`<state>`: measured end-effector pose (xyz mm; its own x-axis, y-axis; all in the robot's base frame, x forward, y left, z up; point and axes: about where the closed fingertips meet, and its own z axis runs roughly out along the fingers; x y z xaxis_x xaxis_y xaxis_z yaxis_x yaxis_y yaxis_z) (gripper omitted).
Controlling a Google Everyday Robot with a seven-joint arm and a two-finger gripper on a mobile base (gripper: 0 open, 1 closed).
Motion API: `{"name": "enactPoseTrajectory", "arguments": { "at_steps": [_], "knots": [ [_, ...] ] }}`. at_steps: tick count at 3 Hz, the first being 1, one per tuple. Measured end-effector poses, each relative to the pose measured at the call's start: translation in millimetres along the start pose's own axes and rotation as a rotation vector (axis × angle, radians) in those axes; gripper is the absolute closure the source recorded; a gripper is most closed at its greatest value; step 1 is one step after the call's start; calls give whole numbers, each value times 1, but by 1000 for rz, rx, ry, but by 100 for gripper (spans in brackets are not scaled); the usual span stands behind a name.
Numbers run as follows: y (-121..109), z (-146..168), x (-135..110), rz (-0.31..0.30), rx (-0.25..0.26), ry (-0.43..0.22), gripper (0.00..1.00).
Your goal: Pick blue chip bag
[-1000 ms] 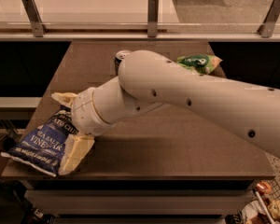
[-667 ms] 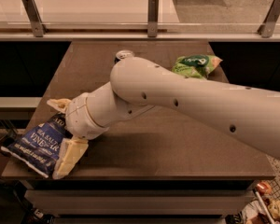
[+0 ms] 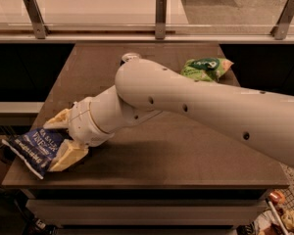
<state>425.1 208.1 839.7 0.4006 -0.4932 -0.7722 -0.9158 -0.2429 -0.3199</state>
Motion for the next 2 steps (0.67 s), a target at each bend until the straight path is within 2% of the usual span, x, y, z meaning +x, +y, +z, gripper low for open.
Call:
{"name": "enactPoseTrajectory", "arguments": {
  "at_steps": [2],
  "knots": [
    [1,0,-4,-9,-1,2,87]
  ]
}}
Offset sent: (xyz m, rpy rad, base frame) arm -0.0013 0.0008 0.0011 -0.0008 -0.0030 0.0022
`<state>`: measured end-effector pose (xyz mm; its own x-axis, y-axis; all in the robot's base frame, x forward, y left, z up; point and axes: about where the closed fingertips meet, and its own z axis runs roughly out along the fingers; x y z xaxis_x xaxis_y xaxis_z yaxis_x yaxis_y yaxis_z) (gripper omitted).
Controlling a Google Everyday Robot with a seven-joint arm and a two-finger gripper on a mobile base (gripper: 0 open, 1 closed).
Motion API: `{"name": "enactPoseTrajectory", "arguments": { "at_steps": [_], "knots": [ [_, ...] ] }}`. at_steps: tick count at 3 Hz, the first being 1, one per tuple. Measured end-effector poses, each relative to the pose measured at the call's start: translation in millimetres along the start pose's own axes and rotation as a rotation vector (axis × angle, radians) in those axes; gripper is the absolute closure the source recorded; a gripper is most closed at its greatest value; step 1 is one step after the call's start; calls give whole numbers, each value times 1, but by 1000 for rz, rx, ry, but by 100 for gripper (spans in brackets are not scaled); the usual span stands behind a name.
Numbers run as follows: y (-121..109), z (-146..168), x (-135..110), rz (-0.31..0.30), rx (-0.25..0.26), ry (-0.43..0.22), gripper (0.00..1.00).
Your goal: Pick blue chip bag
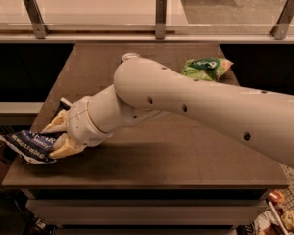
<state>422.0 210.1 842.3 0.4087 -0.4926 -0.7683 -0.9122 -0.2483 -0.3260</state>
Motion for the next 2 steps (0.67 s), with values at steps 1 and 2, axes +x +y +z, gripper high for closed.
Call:
{"name": "enactPoseTrajectory", "arguments": {
  "at_steps": [1,2],
  "knots": [
    [1,0,-2,-4,-1,1,100],
    [1,0,-2,-5,-1,1,100]
  ]
}}
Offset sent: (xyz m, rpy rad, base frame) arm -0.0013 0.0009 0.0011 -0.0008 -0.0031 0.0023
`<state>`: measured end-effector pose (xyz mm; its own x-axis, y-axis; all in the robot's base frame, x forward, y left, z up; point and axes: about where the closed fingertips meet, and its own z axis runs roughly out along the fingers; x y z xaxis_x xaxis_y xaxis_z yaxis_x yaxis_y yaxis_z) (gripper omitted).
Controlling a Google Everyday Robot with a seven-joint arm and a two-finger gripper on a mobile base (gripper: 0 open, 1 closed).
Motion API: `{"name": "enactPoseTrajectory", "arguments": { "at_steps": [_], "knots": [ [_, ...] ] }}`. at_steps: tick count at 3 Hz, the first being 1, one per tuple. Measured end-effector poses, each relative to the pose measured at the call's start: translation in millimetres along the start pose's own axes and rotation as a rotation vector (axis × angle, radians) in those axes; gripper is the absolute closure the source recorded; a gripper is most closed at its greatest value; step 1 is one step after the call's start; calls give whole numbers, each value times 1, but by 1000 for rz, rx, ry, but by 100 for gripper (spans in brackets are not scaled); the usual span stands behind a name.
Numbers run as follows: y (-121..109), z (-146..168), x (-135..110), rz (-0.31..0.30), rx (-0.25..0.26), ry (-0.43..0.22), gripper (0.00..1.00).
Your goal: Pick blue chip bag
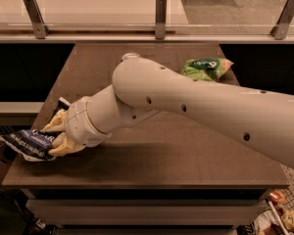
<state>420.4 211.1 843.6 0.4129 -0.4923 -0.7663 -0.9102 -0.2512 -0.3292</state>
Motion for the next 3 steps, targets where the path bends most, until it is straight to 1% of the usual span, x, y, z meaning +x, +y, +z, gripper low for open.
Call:
{"name": "enactPoseTrajectory", "arguments": {
  "at_steps": [1,2,3],
  "knots": [
    [0,-3,-6,-27,4,-26,100],
    [0,-13,-18,-61,25,-111,100],
    [-5,-38,-25,-155,79,-192,100]
  ]
}}
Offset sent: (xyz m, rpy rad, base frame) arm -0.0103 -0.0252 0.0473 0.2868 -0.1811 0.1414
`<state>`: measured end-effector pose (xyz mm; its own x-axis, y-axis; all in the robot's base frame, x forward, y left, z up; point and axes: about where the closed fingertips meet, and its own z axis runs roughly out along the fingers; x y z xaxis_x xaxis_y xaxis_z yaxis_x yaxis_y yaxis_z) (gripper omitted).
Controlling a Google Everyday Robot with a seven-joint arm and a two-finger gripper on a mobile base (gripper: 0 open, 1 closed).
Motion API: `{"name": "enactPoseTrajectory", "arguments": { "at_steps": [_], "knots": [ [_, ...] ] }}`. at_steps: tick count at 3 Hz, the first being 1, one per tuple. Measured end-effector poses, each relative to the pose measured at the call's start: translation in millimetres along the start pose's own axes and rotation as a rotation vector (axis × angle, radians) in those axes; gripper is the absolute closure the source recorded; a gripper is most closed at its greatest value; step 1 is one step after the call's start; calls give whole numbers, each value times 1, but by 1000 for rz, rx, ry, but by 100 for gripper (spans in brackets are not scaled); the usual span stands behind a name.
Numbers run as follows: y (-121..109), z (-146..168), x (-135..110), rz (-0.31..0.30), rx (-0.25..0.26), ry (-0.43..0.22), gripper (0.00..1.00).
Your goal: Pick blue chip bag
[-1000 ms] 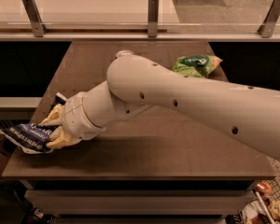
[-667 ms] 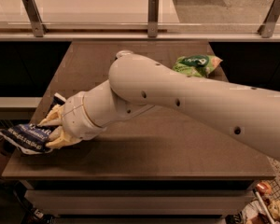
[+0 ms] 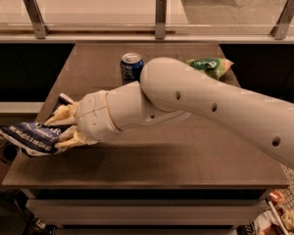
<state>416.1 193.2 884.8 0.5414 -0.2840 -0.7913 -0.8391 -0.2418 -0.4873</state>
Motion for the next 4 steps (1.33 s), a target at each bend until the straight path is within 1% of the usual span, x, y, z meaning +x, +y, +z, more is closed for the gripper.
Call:
{"name": "enactPoseTrajectory", "arguments": {
  "at_steps": [1,2,3,4],
  "knots": [
    [-10,-22,-6,-68,50,-52,100],
    [-19,-49,-17,-129,113,-82,100],
    [-22,-70,-32,-178,163,-88,100],
    [-26,-85,-43,-210,207,-109,100]
  ]
}}
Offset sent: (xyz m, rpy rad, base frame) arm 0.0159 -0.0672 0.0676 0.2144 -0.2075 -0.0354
